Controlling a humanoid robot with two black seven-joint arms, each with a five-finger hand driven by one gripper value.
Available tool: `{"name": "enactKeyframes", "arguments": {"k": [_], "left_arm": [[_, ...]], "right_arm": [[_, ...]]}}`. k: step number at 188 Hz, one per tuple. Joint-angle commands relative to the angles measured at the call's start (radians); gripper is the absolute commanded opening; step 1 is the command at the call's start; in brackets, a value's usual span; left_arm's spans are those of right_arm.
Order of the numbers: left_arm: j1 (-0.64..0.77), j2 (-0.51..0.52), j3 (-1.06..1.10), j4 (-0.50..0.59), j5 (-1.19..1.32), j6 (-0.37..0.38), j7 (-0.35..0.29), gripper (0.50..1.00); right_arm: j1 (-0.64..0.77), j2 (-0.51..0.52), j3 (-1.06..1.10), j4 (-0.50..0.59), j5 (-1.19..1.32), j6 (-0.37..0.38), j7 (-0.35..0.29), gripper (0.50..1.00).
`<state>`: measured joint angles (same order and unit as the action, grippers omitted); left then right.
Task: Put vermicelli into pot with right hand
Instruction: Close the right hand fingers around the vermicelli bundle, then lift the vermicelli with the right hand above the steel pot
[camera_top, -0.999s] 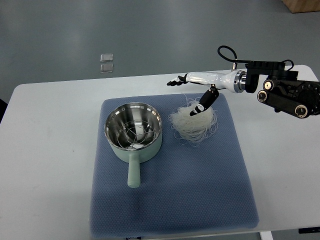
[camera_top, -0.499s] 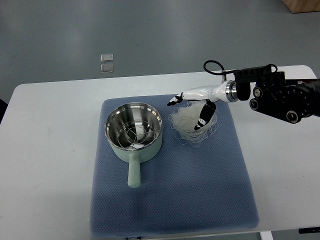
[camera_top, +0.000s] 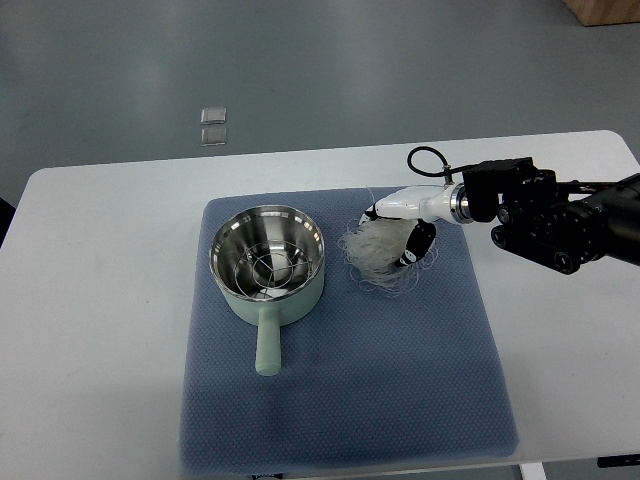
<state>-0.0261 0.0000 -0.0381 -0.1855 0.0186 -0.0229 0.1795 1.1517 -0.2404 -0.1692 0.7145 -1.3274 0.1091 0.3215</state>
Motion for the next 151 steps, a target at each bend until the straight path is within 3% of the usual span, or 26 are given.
{"name": "enactKeyframes", "arguments": {"k": [1, 41, 121, 151], "left_arm": [[0.000, 0.000, 0.000, 0.001, 0.000, 0.000, 0.000, 1.000], [0.000, 0.000, 0.001, 0.000, 0.000, 0.000, 0.000, 1.000], [0.000, 0.000, 0.001, 0.000, 0.000, 0.000, 0.000, 1.000], [0.000, 0.000, 0.000, 0.003, 0.000, 0.001, 0.000, 1.000]], "right_arm": [[0.009, 0.004, 0.007, -0.001, 0.005, -0.055, -0.001, 0.500], [0.078, -0.016, 0.034, 0.014, 0.046, -0.134, 0.002, 0.500], [0.246, -0.019, 0.168, 0.180, 0.195, -0.065, 0.019, 0.500], [0.244, 0.050, 0.166, 0.195, 0.228, -0.068, 0.022, 0.500]]}}
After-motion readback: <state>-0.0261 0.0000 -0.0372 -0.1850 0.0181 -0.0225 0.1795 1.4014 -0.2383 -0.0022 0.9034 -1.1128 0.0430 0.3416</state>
